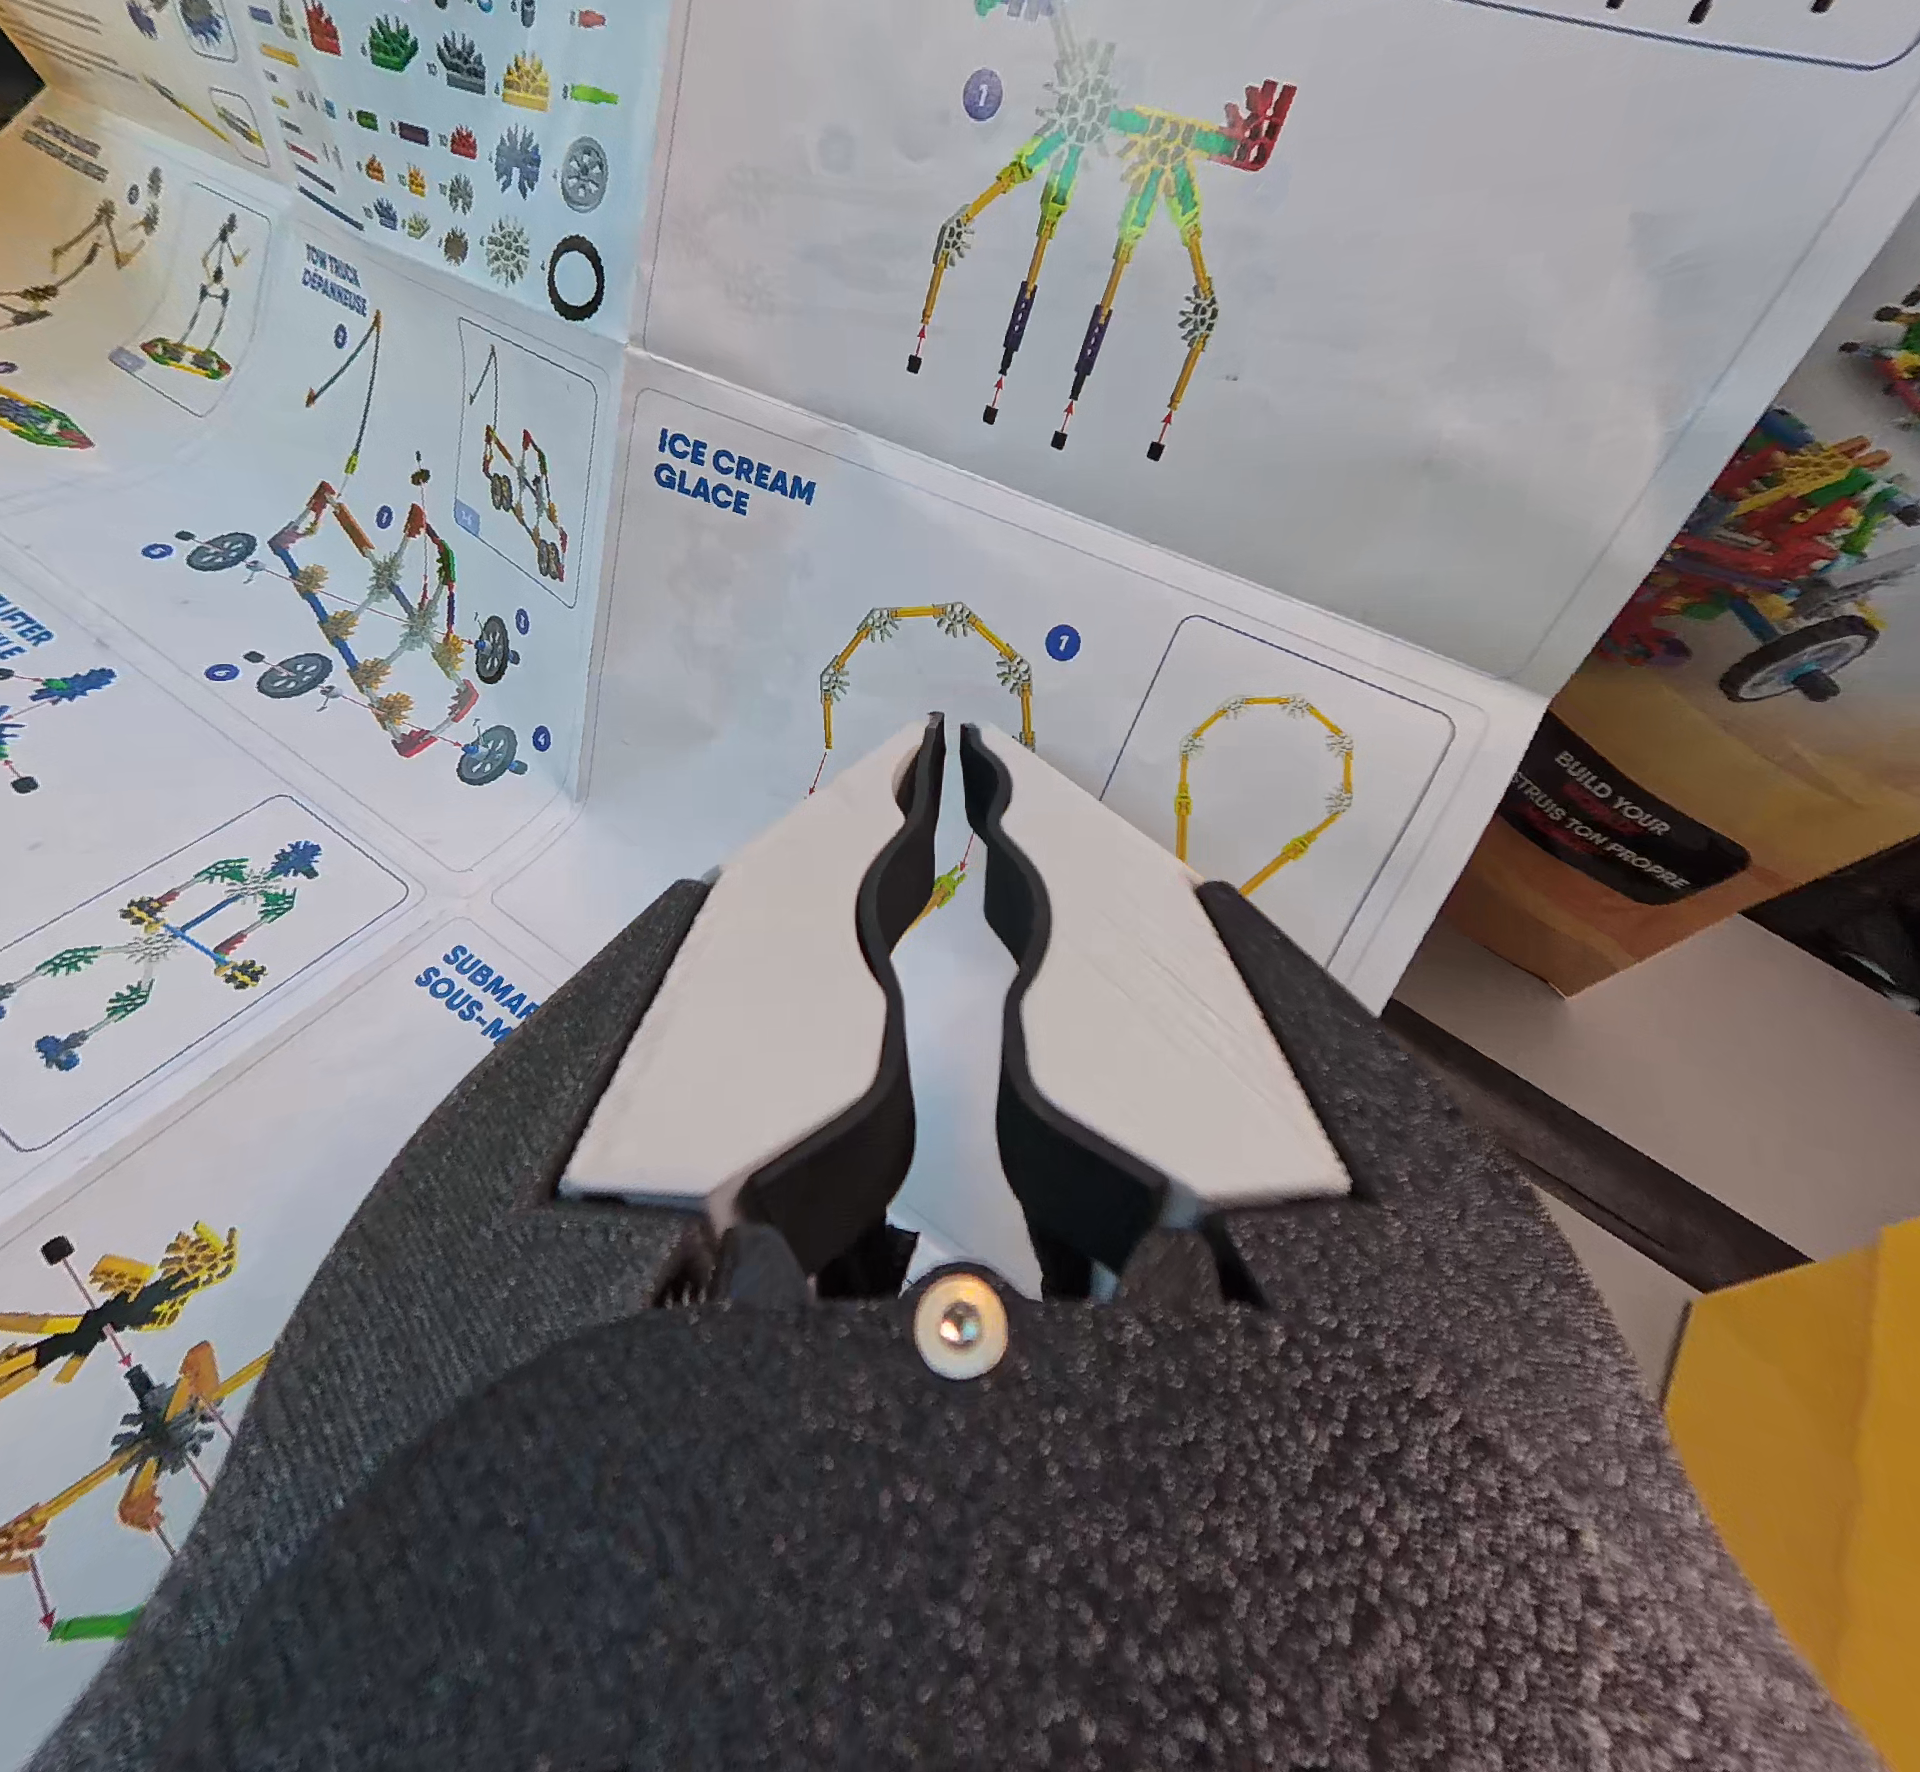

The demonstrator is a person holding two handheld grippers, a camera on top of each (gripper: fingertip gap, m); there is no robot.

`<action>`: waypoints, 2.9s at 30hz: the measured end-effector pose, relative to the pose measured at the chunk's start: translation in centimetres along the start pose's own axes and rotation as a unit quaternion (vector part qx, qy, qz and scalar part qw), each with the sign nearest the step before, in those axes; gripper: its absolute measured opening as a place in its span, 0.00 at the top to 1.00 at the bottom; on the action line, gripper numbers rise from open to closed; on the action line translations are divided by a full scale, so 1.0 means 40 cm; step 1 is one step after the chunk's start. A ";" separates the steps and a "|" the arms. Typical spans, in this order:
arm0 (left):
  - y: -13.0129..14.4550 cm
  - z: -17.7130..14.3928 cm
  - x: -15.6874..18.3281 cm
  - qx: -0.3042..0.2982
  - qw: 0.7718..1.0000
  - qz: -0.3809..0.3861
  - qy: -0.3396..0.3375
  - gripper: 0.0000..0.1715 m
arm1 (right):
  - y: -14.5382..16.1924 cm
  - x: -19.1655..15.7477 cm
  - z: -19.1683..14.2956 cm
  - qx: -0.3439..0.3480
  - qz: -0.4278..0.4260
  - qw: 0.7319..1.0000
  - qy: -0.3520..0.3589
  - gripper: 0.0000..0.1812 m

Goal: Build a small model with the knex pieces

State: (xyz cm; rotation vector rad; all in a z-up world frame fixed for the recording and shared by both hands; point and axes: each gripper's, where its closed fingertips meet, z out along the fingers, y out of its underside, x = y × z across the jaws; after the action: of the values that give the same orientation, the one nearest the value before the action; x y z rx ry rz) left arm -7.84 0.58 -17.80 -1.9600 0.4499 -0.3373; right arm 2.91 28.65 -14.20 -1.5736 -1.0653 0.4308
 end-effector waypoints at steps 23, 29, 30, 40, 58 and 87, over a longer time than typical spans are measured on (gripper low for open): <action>-0.010 -0.006 -0.015 0.017 1.000 -0.010 -0.011 0.69 | 0.002 -0.009 0.001 0.011 -0.012 1.000 0.003 0.94; -0.012 -0.009 -0.020 0.020 1.000 -0.011 -0.015 0.69 | 0.007 -0.011 0.005 0.007 -0.013 1.000 0.006 0.88; -0.012 -0.009 -0.021 0.021 1.000 -0.011 -0.016 0.69 | 0.007 -0.011 0.005 0.007 -0.013 1.000 0.006 0.88; -0.011 -0.010 -0.025 0.020 1.000 -0.015 -0.019 0.69 | 0.009 -0.016 0.008 0.006 -0.023 1.000 0.006 0.87; -0.004 -0.005 -0.027 0.010 1.000 -0.013 -0.024 0.69 | 0.009 -0.014 0.005 0.005 -0.031 0.999 0.011 0.87; 0.000 -0.010 -0.053 0.007 0.998 -0.024 -0.052 0.69 | 0.003 -0.012 0.003 0.010 -0.006 1.000 0.006 0.85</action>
State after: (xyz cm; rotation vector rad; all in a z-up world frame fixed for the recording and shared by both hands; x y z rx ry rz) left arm -9.89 1.22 -17.70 -1.9666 0.3334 -0.2673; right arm 2.63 28.35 -14.48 -1.5500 -1.0575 0.4230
